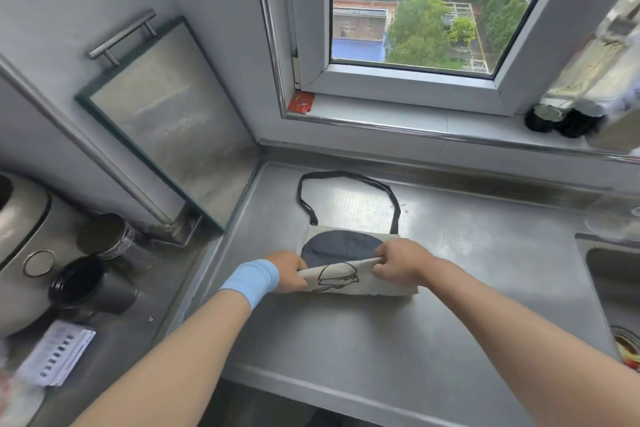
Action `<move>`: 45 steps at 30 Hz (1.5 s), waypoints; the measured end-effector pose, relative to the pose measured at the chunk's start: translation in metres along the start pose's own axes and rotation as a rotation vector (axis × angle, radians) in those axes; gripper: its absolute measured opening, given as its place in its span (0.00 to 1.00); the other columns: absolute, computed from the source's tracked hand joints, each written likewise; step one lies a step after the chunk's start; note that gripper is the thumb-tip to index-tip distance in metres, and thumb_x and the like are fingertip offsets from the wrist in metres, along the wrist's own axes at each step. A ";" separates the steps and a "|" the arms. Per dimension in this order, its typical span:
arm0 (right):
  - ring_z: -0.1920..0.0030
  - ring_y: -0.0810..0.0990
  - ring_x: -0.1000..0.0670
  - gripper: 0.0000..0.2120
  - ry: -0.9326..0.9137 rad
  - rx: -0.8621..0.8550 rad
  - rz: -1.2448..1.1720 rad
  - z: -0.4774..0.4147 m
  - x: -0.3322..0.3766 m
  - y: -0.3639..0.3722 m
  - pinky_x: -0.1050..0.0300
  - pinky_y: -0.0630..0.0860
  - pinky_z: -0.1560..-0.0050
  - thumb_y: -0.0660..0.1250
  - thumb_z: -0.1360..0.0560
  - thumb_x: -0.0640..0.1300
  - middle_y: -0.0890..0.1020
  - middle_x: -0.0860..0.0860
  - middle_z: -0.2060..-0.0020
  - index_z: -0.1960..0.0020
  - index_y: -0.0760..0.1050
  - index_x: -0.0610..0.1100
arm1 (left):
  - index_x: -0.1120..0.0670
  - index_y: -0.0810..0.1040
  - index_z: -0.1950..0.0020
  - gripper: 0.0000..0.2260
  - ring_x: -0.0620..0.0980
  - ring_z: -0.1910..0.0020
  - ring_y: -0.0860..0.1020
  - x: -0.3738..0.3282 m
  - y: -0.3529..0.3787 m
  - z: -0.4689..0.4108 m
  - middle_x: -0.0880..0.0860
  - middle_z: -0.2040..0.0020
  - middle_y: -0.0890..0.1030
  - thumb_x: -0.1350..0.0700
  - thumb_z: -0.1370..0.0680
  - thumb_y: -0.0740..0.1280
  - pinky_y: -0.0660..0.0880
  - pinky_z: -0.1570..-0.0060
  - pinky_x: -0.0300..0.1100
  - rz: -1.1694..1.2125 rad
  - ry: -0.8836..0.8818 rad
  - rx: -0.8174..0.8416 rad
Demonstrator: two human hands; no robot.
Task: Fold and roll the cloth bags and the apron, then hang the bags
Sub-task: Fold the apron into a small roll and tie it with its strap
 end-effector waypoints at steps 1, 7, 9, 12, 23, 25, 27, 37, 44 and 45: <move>0.54 0.80 0.48 0.12 -0.006 -0.016 -0.030 -0.001 -0.004 -0.001 0.57 0.75 0.57 0.58 0.33 0.51 0.83 0.53 0.55 0.63 0.76 0.44 | 0.51 0.78 0.60 0.05 0.50 0.69 0.72 0.004 -0.003 -0.003 0.49 0.69 0.74 0.53 0.28 0.64 0.66 0.69 0.37 0.062 -0.033 -0.009; 0.51 0.78 0.47 0.12 0.087 -0.173 -0.042 -0.027 -0.042 0.000 0.55 0.72 0.57 0.56 0.24 0.50 0.79 0.56 0.47 0.57 0.75 0.46 | 0.49 0.76 0.61 0.15 0.49 0.63 0.76 0.025 -0.013 -0.046 0.47 0.63 0.78 0.37 0.31 0.66 0.71 0.61 0.41 0.327 -0.125 -0.227; 0.52 0.79 0.45 0.10 0.131 -0.220 0.010 -0.034 -0.053 0.003 0.55 0.71 0.57 0.55 0.22 0.51 0.80 0.53 0.49 0.55 0.72 0.49 | 0.47 0.75 0.59 0.15 0.49 0.59 0.77 0.027 -0.014 -0.058 0.47 0.59 0.79 0.36 0.29 0.65 0.70 0.60 0.41 0.357 -0.166 -0.313; 0.53 0.80 0.44 0.11 0.116 -0.304 0.129 -0.051 -0.059 0.001 0.54 0.68 0.61 0.53 0.20 0.54 0.80 0.51 0.51 0.54 0.69 0.50 | 0.48 0.73 0.52 0.15 0.53 0.55 0.77 0.021 -0.016 -0.077 0.51 0.51 0.80 0.37 0.26 0.62 0.70 0.57 0.42 0.316 -0.239 -0.334; 0.45 0.79 0.45 0.10 -0.091 -0.282 0.427 -0.101 -0.033 -0.026 0.51 0.71 0.50 0.56 0.18 0.46 0.79 0.49 0.42 0.45 0.75 0.48 | 0.48 0.74 0.32 0.19 0.50 0.35 0.68 -0.030 -0.036 -0.117 0.47 0.38 0.75 0.44 0.21 0.60 0.65 0.34 0.45 0.102 0.136 -0.419; 0.49 0.79 0.45 0.09 -0.053 -0.239 0.379 -0.103 -0.035 -0.025 0.50 0.72 0.54 0.56 0.18 0.46 0.78 0.50 0.44 0.44 0.74 0.47 | 0.48 0.78 0.36 0.16 0.49 0.38 0.68 -0.026 -0.032 -0.120 0.46 0.42 0.76 0.46 0.21 0.62 0.66 0.36 0.43 0.168 0.179 -0.441; 0.51 0.79 0.45 0.11 -0.034 -0.233 0.387 -0.103 -0.038 -0.021 0.51 0.70 0.54 0.54 0.17 0.49 0.78 0.49 0.48 0.44 0.73 0.47 | 0.48 0.80 0.39 0.13 0.48 0.40 0.69 -0.024 -0.029 -0.120 0.46 0.45 0.77 0.49 0.20 0.63 0.68 0.39 0.42 0.178 0.204 -0.471; 0.47 0.75 0.40 0.08 0.025 -0.353 0.577 -0.098 -0.024 -0.012 0.43 0.67 0.39 0.58 0.22 0.41 0.77 0.43 0.48 0.45 0.72 0.43 | 0.54 0.59 0.24 0.24 0.56 0.24 0.57 -0.069 0.008 -0.111 0.54 0.22 0.58 0.48 0.18 0.53 0.52 0.26 0.54 -0.249 0.198 -0.481; 0.20 0.46 0.46 0.27 -0.063 -0.331 0.127 -0.082 -0.011 0.031 0.49 0.43 0.22 0.52 0.17 0.50 0.48 0.48 0.20 0.20 0.54 0.46 | 0.53 0.50 0.20 0.26 0.52 0.21 0.45 -0.049 0.017 -0.124 0.51 0.20 0.48 0.47 0.18 0.43 0.39 0.25 0.51 -0.322 0.272 -0.472; 0.21 0.42 0.49 0.28 -0.011 -0.308 0.128 -0.082 -0.019 0.036 0.51 0.39 0.22 0.49 0.16 0.54 0.44 0.50 0.21 0.19 0.48 0.48 | 0.52 0.49 0.20 0.26 0.52 0.21 0.45 -0.043 0.016 -0.126 0.51 0.20 0.47 0.47 0.18 0.43 0.38 0.25 0.51 -0.358 0.300 -0.477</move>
Point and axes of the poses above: each hand's wrist, its own z-axis away from the middle knuckle, its own y-axis out of the palm, x = y × z, the point moved 3 cm from there along -z, towards the middle knuckle
